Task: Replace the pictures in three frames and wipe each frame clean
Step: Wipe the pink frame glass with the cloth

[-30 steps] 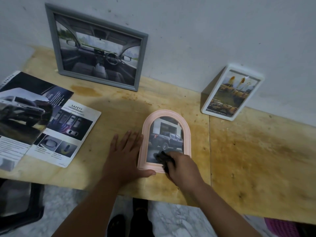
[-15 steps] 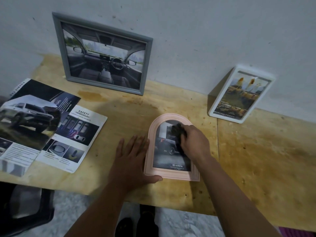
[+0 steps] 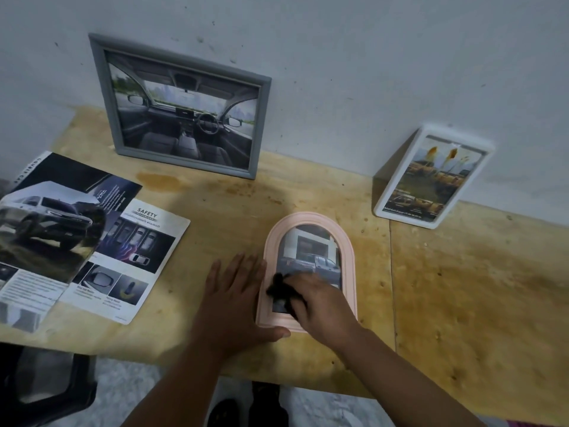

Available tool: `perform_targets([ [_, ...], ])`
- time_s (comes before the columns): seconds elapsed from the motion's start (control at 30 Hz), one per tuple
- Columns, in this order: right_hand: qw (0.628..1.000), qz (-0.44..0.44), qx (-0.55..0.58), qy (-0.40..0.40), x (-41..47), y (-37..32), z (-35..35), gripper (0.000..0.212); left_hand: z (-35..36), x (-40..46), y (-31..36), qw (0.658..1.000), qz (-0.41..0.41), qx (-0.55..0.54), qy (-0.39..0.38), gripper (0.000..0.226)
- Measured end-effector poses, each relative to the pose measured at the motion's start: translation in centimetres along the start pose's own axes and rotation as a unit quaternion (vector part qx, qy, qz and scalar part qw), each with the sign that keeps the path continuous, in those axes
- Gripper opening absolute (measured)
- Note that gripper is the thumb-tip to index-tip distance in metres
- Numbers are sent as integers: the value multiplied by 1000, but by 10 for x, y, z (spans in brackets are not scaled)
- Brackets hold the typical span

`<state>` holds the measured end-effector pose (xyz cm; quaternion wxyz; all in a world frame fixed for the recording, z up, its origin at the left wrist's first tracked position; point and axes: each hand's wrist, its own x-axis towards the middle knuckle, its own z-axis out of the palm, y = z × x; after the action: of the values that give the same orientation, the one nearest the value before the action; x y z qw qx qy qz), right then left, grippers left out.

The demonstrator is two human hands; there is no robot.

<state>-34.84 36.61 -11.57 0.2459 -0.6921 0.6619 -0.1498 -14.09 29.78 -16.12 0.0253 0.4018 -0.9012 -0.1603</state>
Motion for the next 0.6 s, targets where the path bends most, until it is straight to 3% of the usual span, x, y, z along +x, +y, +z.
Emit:
perform_targets([
  [0.1,997,13,78,12,-1,13,-26,42,-2,-1,0,1000,0,-1,-1,132],
  [0.17,984,64,111,125,17,30,-41,41,-3,0,1,1000,1,-6,3,132],
  [0.23,974,88,73,195,40,46,-47,36,-4,0,1,1000,1,-4,3,132],
  [0.4,988,36,-63,140,58,39,-10,41,-3,0,2,1000,5,-7,9,131],
  [0.6,995,-31,16,91,-5,12,14,34,1,-1,1,1000,2,-4,8,130],
])
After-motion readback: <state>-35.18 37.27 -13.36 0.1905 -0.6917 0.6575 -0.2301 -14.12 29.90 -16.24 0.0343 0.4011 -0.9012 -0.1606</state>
